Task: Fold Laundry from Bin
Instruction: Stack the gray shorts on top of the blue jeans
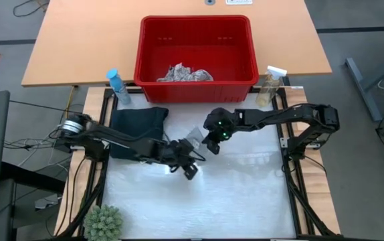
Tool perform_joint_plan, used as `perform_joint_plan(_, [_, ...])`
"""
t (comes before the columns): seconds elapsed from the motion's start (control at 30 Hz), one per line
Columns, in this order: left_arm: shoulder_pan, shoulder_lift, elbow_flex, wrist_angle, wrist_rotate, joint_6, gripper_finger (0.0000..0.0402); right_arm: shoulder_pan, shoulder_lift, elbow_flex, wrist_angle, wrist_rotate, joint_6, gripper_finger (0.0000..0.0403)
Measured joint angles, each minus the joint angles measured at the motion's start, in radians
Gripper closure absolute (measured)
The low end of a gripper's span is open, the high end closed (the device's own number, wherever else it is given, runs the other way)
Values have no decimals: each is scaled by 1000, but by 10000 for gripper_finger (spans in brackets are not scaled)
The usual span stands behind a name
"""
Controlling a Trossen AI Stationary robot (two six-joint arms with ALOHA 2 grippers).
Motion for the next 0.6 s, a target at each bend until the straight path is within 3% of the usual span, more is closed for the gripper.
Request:
perform_joint_plan(0.13, [-37,-133,1,-143,-36,-24,401,0,0,64,-3,-1,-28,380])
perform_joint_plan(0.33, [-97,-301,2,-297,-206,-86,401,-8,22,153,-7,-3,-38,380])
perform_joint_plan(0.6, [-156,-445,2,-474,-334,-185,401,-5,212,412,-76,-74,-97,380])
